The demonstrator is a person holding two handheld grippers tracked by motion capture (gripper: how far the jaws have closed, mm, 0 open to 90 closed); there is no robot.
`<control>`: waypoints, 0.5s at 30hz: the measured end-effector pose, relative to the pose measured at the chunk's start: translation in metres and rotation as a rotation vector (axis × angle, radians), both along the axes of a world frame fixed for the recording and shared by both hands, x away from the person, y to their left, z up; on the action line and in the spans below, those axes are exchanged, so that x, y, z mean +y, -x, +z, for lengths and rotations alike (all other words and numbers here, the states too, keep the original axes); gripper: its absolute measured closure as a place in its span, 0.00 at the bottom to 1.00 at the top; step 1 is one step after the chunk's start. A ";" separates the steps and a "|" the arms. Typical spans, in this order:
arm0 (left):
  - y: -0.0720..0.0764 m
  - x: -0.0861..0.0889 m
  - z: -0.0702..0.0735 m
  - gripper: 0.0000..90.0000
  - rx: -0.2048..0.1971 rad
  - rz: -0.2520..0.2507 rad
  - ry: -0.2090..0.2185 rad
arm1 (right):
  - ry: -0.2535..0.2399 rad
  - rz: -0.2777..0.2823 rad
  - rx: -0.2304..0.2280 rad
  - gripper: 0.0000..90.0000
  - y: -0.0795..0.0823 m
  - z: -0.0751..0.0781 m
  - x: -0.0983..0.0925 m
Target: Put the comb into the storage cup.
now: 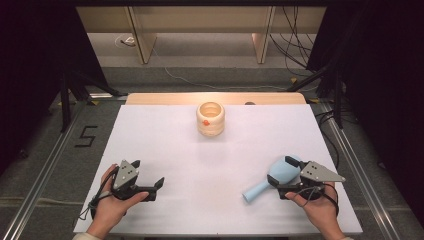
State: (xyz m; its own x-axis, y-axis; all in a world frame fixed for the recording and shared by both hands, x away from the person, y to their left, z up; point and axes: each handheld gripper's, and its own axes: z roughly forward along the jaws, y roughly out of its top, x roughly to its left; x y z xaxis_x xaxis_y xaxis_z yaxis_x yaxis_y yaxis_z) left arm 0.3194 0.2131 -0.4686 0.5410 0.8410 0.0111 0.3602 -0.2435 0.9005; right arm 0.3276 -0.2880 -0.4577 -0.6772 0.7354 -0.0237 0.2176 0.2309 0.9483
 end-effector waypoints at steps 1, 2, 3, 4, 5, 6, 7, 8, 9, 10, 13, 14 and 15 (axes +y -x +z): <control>0.000 0.000 0.000 0.00 0.000 0.000 -0.001 | 0.001 -0.001 0.001 0.11 0.000 0.000 0.000; 0.000 0.000 0.000 0.00 -0.001 -0.001 -0.002 | 0.000 -0.001 0.000 0.11 0.000 0.000 0.000; 0.000 0.000 0.000 0.00 -0.001 -0.001 -0.002 | 0.000 -0.001 0.000 0.11 0.000 0.000 0.000; 0.000 0.000 0.000 0.00 -0.001 -0.001 -0.003 | 0.000 -0.001 -0.001 0.11 0.000 0.000 0.000; 0.000 0.000 0.000 0.00 -0.001 -0.001 -0.003 | 0.000 -0.001 -0.002 0.11 0.000 0.000 0.000; 0.000 0.000 0.000 0.00 -0.001 -0.001 -0.002 | 0.004 -0.001 -0.002 0.11 0.000 0.000 0.000; 0.000 0.000 0.000 0.00 -0.001 -0.001 -0.002 | 0.004 -0.001 -0.002 0.11 0.000 0.000 0.000; 0.000 0.000 0.000 0.00 -0.001 -0.001 -0.002 | 0.002 -0.005 -0.002 0.11 0.000 0.001 0.001; 0.000 0.000 0.000 0.00 -0.002 -0.001 -0.003 | 0.002 -0.007 -0.002 0.12 0.000 0.001 0.001; 0.000 0.000 0.000 0.00 -0.001 -0.001 -0.003 | -0.002 -0.009 -0.001 0.12 0.000 0.001 0.002; 0.001 -0.001 0.000 0.00 -0.001 -0.001 -0.003 | 0.000 -0.007 -0.009 0.15 0.000 0.002 0.005; 0.000 -0.001 0.000 0.00 -0.002 0.001 -0.005 | 0.012 -0.008 -0.026 0.18 -0.002 0.005 0.011; 0.000 -0.001 0.000 0.00 -0.001 0.002 -0.005 | 0.022 -0.007 -0.031 0.19 -0.003 0.006 0.013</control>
